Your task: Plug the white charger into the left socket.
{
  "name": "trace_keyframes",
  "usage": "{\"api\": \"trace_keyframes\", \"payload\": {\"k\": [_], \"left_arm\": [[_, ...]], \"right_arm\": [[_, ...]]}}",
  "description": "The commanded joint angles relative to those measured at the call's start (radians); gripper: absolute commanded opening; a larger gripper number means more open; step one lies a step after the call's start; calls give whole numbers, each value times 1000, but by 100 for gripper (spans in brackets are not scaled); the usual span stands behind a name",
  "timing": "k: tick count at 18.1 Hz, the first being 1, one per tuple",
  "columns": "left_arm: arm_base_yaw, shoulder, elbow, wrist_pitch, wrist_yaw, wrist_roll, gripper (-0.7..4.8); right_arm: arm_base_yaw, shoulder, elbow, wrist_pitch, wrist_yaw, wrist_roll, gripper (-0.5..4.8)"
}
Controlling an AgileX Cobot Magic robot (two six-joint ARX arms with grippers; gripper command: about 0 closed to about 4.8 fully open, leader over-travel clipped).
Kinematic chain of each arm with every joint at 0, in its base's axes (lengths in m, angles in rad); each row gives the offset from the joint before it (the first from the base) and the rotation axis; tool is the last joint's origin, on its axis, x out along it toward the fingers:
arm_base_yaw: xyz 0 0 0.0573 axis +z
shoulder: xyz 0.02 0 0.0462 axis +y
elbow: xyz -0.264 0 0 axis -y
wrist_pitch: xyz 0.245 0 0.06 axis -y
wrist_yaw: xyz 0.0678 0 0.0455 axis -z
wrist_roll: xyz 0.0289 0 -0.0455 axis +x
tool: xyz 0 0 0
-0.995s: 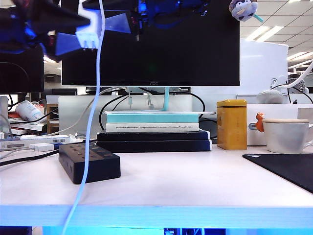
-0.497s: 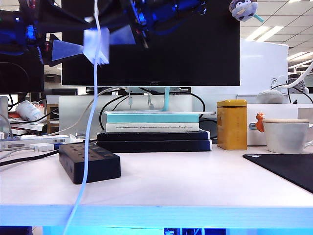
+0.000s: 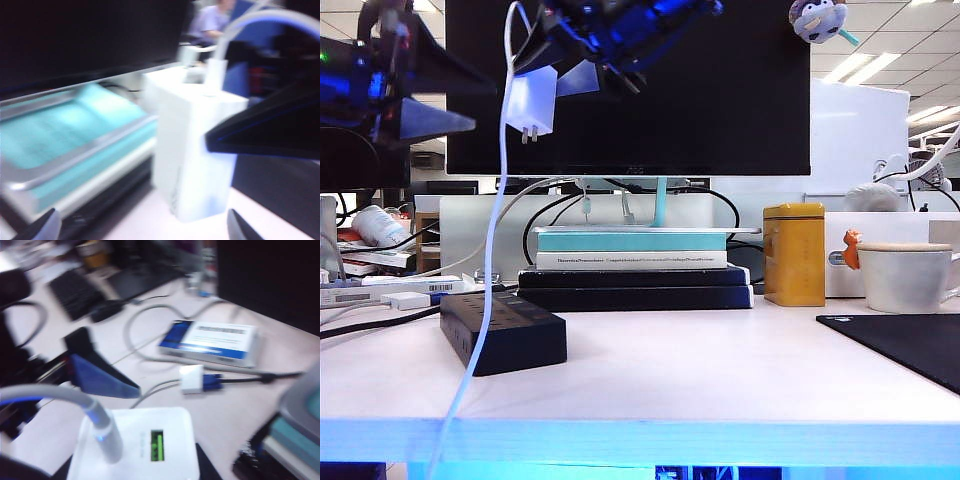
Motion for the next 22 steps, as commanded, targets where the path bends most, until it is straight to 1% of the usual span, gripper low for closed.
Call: {"api": "trace_keyframes", "payload": {"k": [1,3,6,9,10,11,13,15,16,17,18,19,20,21,22], "left_arm": [[-43,-3,3,0,-51,15,441],[-76,-3,3,1,-54,15,441],[-106,-3,3,17,-85,15,440],[-108,-3,3,21,-123,14,440],[-108,-3,3,17,-145,14,440],[-108,-3,3,18,-145,14,440],[-110,-3,3,18,-144,13,439],[-110,-3,3,17,-133,7,426],[-110,-3,3,17,-121,7,387],[-110,-3,3,18,-114,7,327],[-110,-4,3,18,-108,7,245],[-110,-4,3,18,-92,7,199],[-110,-4,3,18,-92,7,181],[-110,-4,3,20,-92,7,140],[-110,-4,3,21,-92,8,137]], "right_arm": [[35,-6,6,54,164,59,46],[48,-6,6,67,199,67,46],[63,-6,6,58,203,66,46],[74,-6,6,39,219,66,45],[84,-6,6,29,256,66,46],[97,-6,6,21,298,66,46],[108,-6,6,14,316,65,46],[119,-6,6,-1,328,65,46],[121,-6,6,0,330,65,46],[121,-6,6,-2,330,64,45],[121,-6,6,-3,331,60,45],[120,-6,6,-3,331,58,45],[120,-6,6,-3,330,58,45],[120,-6,6,-5,329,58,45],[120,-6,6,-7,308,58,79]]}}
